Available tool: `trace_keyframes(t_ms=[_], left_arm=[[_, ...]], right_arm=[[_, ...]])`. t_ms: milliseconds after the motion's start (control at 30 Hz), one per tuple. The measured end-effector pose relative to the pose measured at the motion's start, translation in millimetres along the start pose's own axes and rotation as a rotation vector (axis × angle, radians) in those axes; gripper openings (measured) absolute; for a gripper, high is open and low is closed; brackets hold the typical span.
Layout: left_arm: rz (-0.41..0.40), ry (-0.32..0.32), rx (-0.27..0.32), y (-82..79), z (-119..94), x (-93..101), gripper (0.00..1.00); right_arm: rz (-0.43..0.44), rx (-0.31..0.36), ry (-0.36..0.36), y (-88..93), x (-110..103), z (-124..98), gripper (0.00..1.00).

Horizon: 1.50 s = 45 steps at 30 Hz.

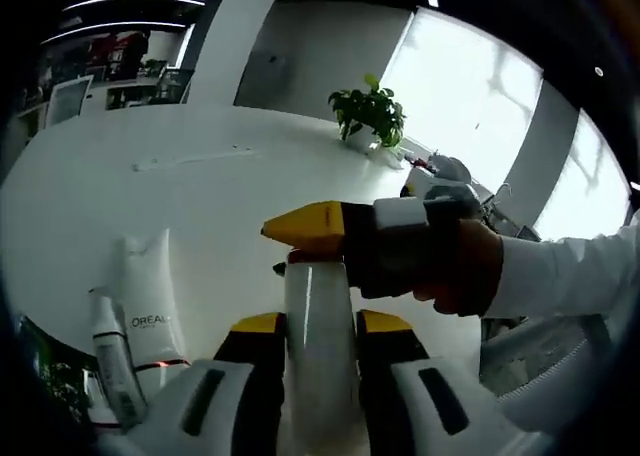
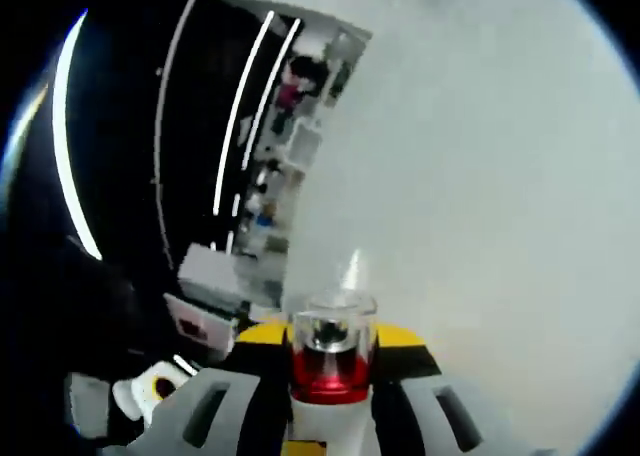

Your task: Arrange the skincare products in the storage area until every visible bottle or jar stands upright without overlapping.

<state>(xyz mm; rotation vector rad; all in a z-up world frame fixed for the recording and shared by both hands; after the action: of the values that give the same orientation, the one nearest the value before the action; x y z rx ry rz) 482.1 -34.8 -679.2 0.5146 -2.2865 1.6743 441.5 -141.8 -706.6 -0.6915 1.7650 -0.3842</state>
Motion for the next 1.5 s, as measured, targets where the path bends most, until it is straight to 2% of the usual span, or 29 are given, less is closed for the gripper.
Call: trace_keyframes(t_ms=[33, 67, 100, 133, 167, 200, 233, 300, 333, 367, 400, 567, 667, 733, 833, 867, 933, 1133, 1200, 1267, 1333, 1433, 1467, 1500], left_arm=[[-0.018, 0.033, 0.058, -10.3, -3, -1.0, 0.07], [-0.083, 0.075, 0.153, -25.9, -5, 0.3, 0.01], [-0.060, 0.102, 0.181, -32.6, -6, 1.1, 0.10], [-0.022, 0.011, 0.149, -32.8, -8, -9.2, 0.14], [0.052, -0.026, 0.114, -31.5, -7, -17.1, 0.12], [0.062, -0.005, 0.037, -23.2, -6, -18.1, 0.09], [0.046, 0.014, 0.020, -19.4, -6, -18.2, 0.12], [-0.030, 0.099, -0.025, -7.5, -5, -13.1, 0.15], [-0.029, 0.100, -0.046, -2.6, -5, -13.6, 0.15], [0.023, 0.102, -0.067, 2.3, -3, -14.3, 0.16], [0.021, 0.095, -0.077, 5.4, -1, -13.5, 0.17], [-0.053, 0.146, -0.079, 7.9, 7, -9.7, 0.23], [-0.057, 0.182, -0.077, 7.0, 9, -7.9, 0.25], [-0.089, 0.246, -0.079, 6.5, 8, -1.7, 0.29], [-0.069, 0.228, -0.097, 7.9, 8, -5.6, 0.31], [-0.101, 0.243, -0.099, 7.9, 7, -3.9, 0.35], [-0.119, 0.283, -0.095, 5.1, 8, -4.2, 0.35], [-0.141, 0.411, -0.133, 4.2, 8, 8.8, 0.42], [-0.155, 0.475, -0.123, 1.6, 6, 17.2, 0.41], [-0.141, 0.509, -0.116, -1.9, 6, 22.4, 0.40], [-0.132, 0.546, -0.121, -3.8, 5, 28.3, 0.37], [-0.099, 0.546, -0.119, -7.5, 6, 29.7, 0.32], [-0.129, 0.526, -0.143, -5.7, 3, 31.4, 0.31], [-0.119, 0.528, -0.136, -5.6, 3, 30.8, 0.30]], right_arm=[[0.114, 0.007, -0.024, 1.0, 0, 0, 0.23], [0.083, 0.034, -0.041, -0.8, 5, -1, 0.23], [0.107, 0.034, -0.022, -0.2, 6, -3, 0.23], [0.155, 0.044, -0.011, -0.7, 10, -2, 0.23], [0.160, 0.056, -0.031, -3.1, 10, -3, 0.23], [0.173, 0.068, -0.036, -4.1, 11, -4, 0.23], [0.176, 0.080, -0.030, -5.5, 12, -5, 0.23], [0.146, 0.099, -0.050, -7.3, 10, -7, 0.23], [0.132, 0.100, -0.063, -8.6, 8, -7, 0.23], [0.113, 0.102, -0.083, -10.2, 6, -7, 0.23], [0.092, 0.098, -0.109, -11.9, 4, -8, 0.23], [0.031, 0.089, -0.179, -15.6, -1, -12, 0.23], [-0.014, 0.074, -0.235, -17.7, -2, -17, 0.23], [-0.029, 0.063, -0.279, -20.7, -3, -20, 0.23], [-0.025, 0.062, -0.342, -24.9, -9, -25, 0.23], [-0.030, 0.061, -0.357, -26.4, -10, -26, 0.23], [-0.045, 0.052, -0.403, -30.3, -16, -29, 0.23], [-0.087, 0.015, -0.633, -40.1, -49, -39, 0.23], [-0.097, -0.010, -0.674, -41.0, -57, -41, 0.23], [-0.123, -0.041, -0.728, -41.2, -67, -43, 0.23], [-0.125, -0.049, -0.742, -41.1, -71, -42, 0.23], [-0.122, -0.049, -0.758, -41.5, -71, -41, 0.23], [-0.119, -0.046, -0.757, -41.7, -70, -40, 0.23], [-0.122, -0.040, -0.760, -41.5, -70, -41, 0.23]])
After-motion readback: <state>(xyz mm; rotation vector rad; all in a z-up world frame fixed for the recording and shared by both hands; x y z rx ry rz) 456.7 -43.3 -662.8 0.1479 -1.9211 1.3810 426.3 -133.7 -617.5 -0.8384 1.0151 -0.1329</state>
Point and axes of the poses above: the point that each gripper's makers call its tool centre point, and the gripper's own axes: z roughly forward along the fingers, x roughly to its right, y roughly out of its underside, the point moved 7 cm from there along -z, roughly backward along the fingers, and after that the axes turned 7 degrees about x, right-handed, at the moved point
